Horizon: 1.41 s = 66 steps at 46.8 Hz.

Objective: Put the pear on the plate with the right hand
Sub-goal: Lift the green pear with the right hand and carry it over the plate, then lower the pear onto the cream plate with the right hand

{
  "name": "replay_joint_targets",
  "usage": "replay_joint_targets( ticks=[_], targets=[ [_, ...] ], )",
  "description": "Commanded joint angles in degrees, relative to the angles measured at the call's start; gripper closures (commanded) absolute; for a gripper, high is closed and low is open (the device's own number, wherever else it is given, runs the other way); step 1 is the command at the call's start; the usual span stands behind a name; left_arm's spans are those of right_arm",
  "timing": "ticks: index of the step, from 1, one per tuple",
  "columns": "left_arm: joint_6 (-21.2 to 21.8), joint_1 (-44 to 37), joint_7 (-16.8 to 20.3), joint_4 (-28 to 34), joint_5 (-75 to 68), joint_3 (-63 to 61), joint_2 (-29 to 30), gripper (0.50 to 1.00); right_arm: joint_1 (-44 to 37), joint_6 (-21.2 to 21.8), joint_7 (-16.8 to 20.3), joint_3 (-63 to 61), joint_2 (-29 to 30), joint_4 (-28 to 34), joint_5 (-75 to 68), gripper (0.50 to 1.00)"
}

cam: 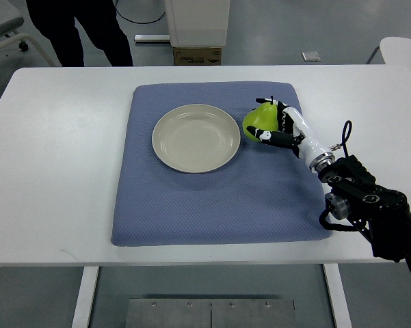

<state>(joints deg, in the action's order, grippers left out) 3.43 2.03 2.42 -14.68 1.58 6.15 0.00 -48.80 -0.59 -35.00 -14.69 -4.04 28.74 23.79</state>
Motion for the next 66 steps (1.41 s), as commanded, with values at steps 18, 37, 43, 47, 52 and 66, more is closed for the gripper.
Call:
replay_joint_targets(
  ticks=[18, 37, 43, 47, 52, 66],
  targets=[
    [0.0, 0.0, 0.0, 0.0, 0.0, 0.0, 0.0, 0.500, -5.3, 0.0, 0.0, 0.1, 4.0, 0.1, -0.2, 1.000],
    [0.0, 0.0, 0.0, 0.0, 0.0, 0.0, 0.0, 0.500, -8.8, -0.1, 0.0, 3.8, 4.0, 0.1, 0.4, 1.000],
    [0.0, 0.0, 0.0, 0.0, 0.0, 0.0, 0.0, 0.500, -8.8, 0.0, 0.0, 5.7, 4.0, 0.1, 0.4, 1.000],
    [0.1, 0.0, 0.0, 0.0, 0.0, 0.1, 0.0, 0.500, -8.7, 0.0, 0.0, 7.2, 4.0, 0.3, 0.4, 1.000],
    [0.0, 0.0, 0.0, 0.0, 0.0, 0.0, 0.0, 0.500, -8.5, 0.2, 0.0, 7.7, 4.0, 1.6, 0.4, 1.000],
    [0.1, 0.0, 0.0, 0.0, 0.0, 0.0, 0.0, 0.500, -8.1, 0.8, 0.0, 10.3, 4.0, 4.8, 0.3, 1.000]
  ],
)
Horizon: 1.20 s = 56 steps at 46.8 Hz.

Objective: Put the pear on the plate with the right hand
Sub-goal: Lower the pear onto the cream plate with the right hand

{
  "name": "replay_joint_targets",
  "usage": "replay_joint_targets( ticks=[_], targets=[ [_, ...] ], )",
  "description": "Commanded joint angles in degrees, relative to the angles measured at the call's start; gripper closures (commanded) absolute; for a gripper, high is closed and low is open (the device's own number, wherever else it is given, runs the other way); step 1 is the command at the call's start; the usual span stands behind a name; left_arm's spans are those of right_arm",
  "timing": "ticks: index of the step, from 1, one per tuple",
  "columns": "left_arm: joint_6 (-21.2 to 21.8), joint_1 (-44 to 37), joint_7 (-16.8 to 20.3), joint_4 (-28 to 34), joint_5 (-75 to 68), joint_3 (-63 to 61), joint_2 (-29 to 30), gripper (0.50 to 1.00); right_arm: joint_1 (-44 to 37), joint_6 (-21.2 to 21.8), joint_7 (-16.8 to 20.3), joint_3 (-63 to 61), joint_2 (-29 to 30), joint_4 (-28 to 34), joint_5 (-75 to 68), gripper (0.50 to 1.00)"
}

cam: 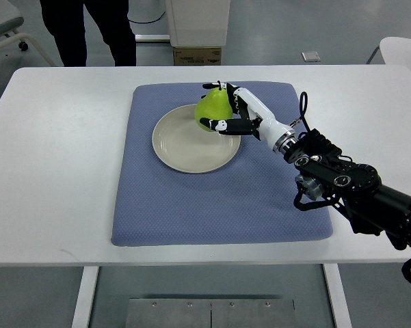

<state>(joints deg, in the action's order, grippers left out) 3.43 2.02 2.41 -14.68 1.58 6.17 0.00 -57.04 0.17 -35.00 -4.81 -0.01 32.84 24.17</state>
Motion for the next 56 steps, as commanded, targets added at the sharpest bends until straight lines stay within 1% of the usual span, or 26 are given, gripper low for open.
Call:
replay_joint_targets(
  ticks=[1, 29, 34, 35, 36, 39, 43, 44, 47, 48, 49, 56],
  targets=[
    [0.0, 0.0, 0.1, 0.0, 0.0, 0.0, 0.0, 0.500, 0.3, 0.0, 0.0, 0.5, 0.0, 0.8, 0.0, 1.000],
    [0.0, 0.0, 0.0, 0.0, 0.0, 0.1, 0.0, 0.500, 3.9, -0.1, 0.0, 0.6, 0.0, 0.8, -0.1, 1.000],
    [0.0, -0.1, 0.0, 0.0, 0.0, 0.1, 0.0, 0.500, 3.9, -0.7, 0.0, 0.5, 0.0, 0.7, -0.3, 1.000],
    [0.0, -0.1, 0.0, 0.0, 0.0, 0.0, 0.0, 0.500, 3.9, -0.9, 0.0, 0.4, 0.0, 0.7, -0.4, 0.976],
    [0.0, 0.0, 0.0, 0.0, 0.0, 0.1, 0.0, 0.500, 3.9, -0.9, 0.0, 0.4, 0.0, 0.7, -0.4, 0.892],
    [0.1, 0.0, 0.1, 0.0, 0.0, 0.1, 0.0, 0.500, 4.0, -0.9, 0.0, 0.2, 0.0, 0.6, -0.5, 0.817],
    [0.1, 0.0, 0.1, 0.0, 0.0, 0.0, 0.0, 0.500, 4.0, -0.9, 0.0, 0.2, 0.0, 0.6, -0.5, 0.697],
    [0.0, 0.0, 0.1, 0.0, 0.0, 0.1, 0.0, 0.500, 4.0, -0.9, 0.0, 0.1, 0.0, 0.6, -0.5, 0.662],
    [0.0, 0.0, 0.0, 0.0, 0.0, 0.0, 0.0, 0.500, 4.0, -0.9, 0.0, 0.1, 0.0, 0.6, -0.6, 0.534],
    [0.0, -0.1, 0.0, 0.0, 0.0, 0.0, 0.0, 0.500, 4.0, -0.9, 0.0, 0.1, 0.0, 0.6, -0.6, 0.513],
    [0.0, 0.0, 0.0, 0.0, 0.0, 0.0, 0.0, 0.500, 4.0, -0.9, 0.0, 0.1, 0.0, 0.6, -0.6, 0.509],
    [0.0, 0.0, 0.0, 0.0, 0.0, 0.0, 0.0, 0.500, 4.0, -0.9, 0.0, 0.1, 0.0, 0.6, -0.6, 0.502]
  ],
)
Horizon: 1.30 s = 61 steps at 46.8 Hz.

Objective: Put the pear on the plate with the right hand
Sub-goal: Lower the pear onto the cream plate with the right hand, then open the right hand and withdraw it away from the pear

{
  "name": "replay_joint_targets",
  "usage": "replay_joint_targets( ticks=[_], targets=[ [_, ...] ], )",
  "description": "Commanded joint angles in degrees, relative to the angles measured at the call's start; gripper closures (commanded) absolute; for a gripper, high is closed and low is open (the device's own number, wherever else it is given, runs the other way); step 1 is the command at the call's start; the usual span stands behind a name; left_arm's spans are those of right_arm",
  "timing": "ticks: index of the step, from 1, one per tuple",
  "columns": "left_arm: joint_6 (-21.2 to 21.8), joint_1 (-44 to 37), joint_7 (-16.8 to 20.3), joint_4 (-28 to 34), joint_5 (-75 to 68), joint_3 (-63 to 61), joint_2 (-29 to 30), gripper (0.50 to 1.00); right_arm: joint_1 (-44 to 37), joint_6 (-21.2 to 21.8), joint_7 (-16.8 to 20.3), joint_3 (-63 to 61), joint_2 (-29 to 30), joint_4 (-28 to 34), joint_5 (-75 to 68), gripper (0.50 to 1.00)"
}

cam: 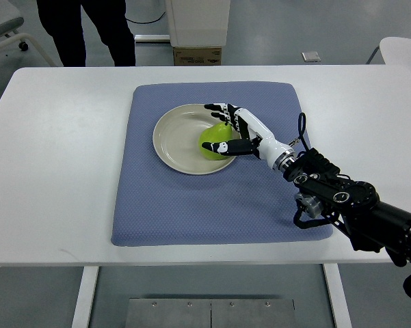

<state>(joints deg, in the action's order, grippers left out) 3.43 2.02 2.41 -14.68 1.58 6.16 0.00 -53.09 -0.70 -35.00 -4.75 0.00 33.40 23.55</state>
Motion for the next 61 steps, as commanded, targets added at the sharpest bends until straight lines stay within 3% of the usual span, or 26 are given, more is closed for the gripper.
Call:
replay_joint_targets(
  ticks=[1, 40, 61],
  targets=[
    [0.0, 0.0, 0.0, 0.0, 0.0, 0.1, 0.0, 0.500, -0.1, 0.0, 0.0, 0.0, 0.0, 0.0, 0.1, 0.502],
    [0.0, 0.0, 0.1, 0.0, 0.0, 0.0, 0.0, 0.500, -0.1, 0.6, 0.0, -2.0, -0.1, -0.6, 0.0, 0.500],
    [0.0, 0.0, 0.1, 0.0, 0.0, 0.1, 0.0, 0.500, 1.5, 1.2, 0.0, -5.0, -6.1, -0.3, 0.0, 0.500]
  ],
)
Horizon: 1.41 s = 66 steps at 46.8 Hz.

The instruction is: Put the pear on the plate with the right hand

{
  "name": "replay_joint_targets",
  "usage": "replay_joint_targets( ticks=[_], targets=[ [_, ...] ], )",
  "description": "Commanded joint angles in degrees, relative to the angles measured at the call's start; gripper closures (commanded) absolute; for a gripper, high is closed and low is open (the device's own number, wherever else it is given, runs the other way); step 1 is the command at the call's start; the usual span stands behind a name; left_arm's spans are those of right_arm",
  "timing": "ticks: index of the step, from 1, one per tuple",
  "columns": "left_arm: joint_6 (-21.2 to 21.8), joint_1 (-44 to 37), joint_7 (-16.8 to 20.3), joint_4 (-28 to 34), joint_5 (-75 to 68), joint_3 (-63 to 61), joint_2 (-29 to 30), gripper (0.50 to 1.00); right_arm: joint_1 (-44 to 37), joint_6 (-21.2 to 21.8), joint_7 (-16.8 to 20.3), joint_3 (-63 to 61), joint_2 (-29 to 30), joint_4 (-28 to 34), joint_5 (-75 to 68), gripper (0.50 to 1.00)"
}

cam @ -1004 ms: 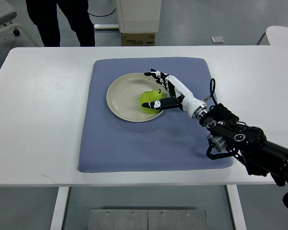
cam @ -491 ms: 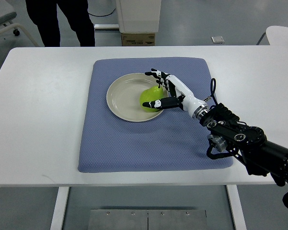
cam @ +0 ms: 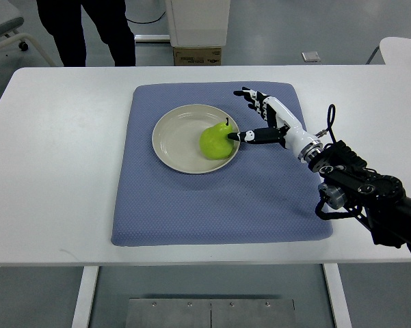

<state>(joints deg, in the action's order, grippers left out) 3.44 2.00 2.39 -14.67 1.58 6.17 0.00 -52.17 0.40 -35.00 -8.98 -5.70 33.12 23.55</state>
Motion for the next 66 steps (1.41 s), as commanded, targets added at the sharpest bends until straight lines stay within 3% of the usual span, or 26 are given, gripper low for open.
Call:
replay_joint_targets(
  ticks=[1, 21, 33, 46, 66],
  targets=[
    [0.0, 0.0, 0.0, 0.0, 0.0, 0.0, 0.0, 0.500, 0.8, 0.3, 0.0, -1.1, -0.6, 0.0, 0.0, 0.500],
    [0.0, 0.0, 0.0, 0.0, 0.0, 0.1, 0.0, 0.500, 5.2, 0.4, 0.4, -11.0, -2.9, -0.6, -0.1, 0.500],
    [0.0, 0.0, 0.0, 0.0, 0.0, 0.0, 0.0, 0.500, 6.7, 0.0, 5.6, -19.4, -2.7, -0.6, -0.1, 0.500],
    [0.1, 0.0, 0.1, 0.0, 0.0, 0.0, 0.0, 0.500, 7.1, -0.6, 16.9, -26.4, -2.9, -0.6, -3.6, 0.500],
    [0.1, 0.0, 0.0, 0.0, 0.0, 0.0, 0.0, 0.500, 7.3, -0.7, 16.9, -26.7, -3.3, -0.7, -5.0, 0.500]
  ],
)
